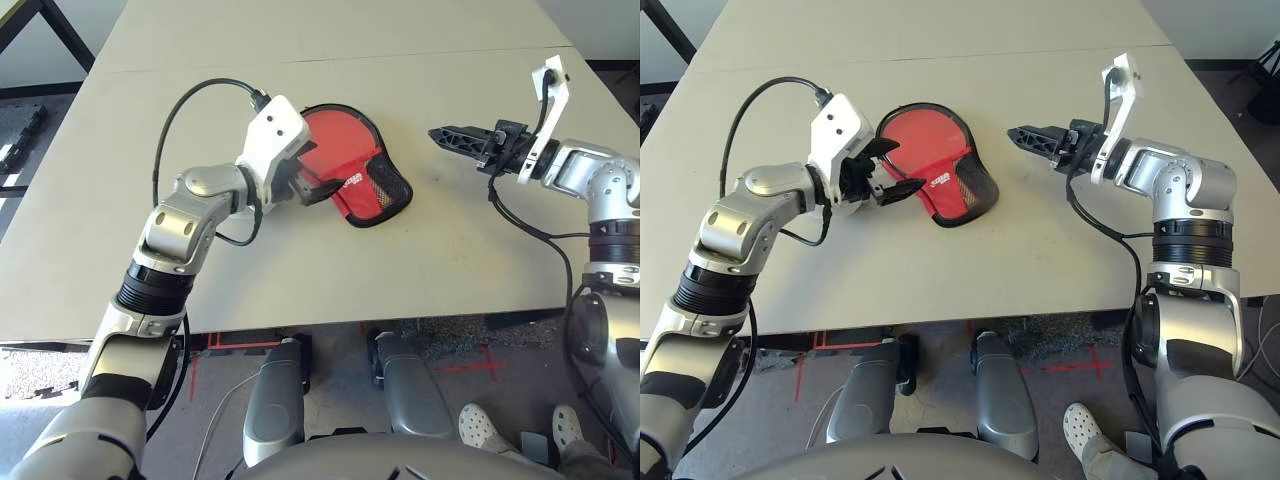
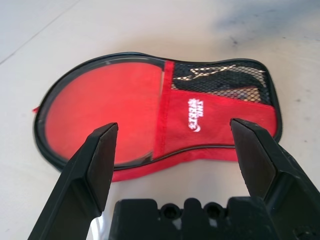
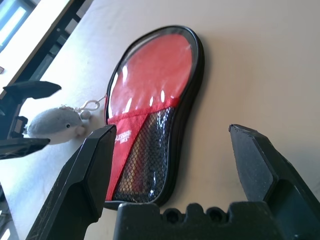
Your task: Store the ping-pong paddle in its case and zip it.
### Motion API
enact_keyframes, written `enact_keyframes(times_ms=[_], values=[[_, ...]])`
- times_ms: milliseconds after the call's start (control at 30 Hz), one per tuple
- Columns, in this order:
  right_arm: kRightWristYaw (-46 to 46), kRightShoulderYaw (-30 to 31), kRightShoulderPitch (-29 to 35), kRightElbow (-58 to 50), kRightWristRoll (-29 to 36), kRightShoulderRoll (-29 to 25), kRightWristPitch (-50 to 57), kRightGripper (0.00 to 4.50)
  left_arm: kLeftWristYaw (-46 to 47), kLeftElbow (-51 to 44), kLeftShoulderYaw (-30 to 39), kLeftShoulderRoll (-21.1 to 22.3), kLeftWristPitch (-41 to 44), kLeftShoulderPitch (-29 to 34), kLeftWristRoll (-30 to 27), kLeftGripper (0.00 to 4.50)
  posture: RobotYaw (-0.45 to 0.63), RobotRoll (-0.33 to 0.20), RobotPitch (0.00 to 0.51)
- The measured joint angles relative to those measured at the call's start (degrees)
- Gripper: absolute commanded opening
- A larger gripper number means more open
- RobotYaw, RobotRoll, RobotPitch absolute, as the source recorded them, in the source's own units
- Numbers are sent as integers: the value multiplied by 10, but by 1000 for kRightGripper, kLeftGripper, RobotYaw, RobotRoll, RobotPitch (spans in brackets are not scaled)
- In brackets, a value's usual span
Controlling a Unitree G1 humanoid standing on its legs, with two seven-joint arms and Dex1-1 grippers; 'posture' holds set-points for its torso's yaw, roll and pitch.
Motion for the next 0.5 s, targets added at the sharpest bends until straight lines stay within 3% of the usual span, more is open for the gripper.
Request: enact_keyframes(times_ms=[500], values=[[2,45,-2,50,-14,52,18,4470,-7,-27,14,16,16,20,-4,4500,67,0,217]])
